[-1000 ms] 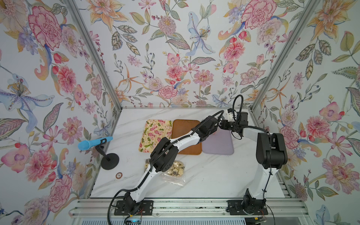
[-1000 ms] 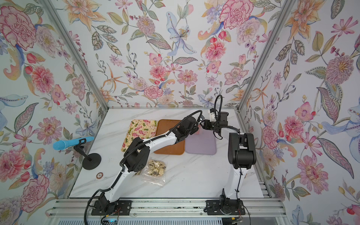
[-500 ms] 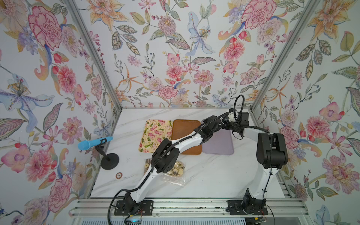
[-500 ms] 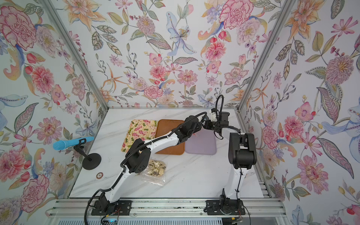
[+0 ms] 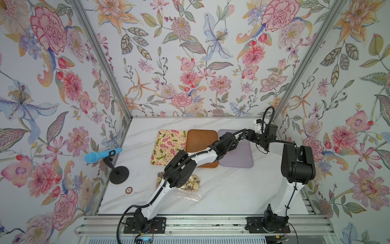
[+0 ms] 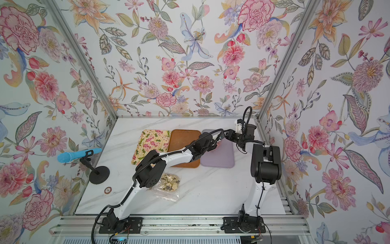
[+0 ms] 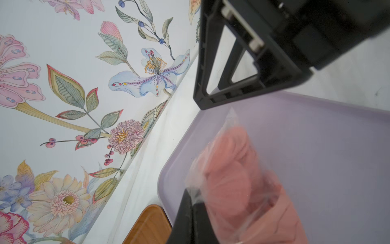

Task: Pour cookies out of the ziploc bag
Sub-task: 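Pour the cookies out of the ziploc bag onto the tray.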

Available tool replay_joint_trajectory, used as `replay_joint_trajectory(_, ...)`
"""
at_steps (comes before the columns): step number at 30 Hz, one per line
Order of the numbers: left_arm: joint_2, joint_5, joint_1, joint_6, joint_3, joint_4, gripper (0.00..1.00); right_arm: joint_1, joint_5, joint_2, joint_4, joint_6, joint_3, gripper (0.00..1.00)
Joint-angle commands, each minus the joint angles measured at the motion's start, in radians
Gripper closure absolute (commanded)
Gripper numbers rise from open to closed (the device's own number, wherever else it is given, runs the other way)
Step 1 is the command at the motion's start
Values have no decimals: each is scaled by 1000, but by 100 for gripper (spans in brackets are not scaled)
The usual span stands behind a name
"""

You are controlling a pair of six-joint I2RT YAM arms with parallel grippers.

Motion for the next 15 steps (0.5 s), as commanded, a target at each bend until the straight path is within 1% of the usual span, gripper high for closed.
replay_joint_trajectory(1,-74,5,7,6,-28,71,100,9,-26,35,-28,37,39,56)
replay_joint_trajectory(7,-82,-17,8,0,-54,83,100,11,21,29,-127,39,23,57)
replay_joint_trajectory(9,-86,-20,7,2,-61,87,100,10,38,21,-113,47,-3,57)
replay_joint_trajectory(15,-95,-23,8,2,-80,97,100,13,9,44,-51,90,-11,56)
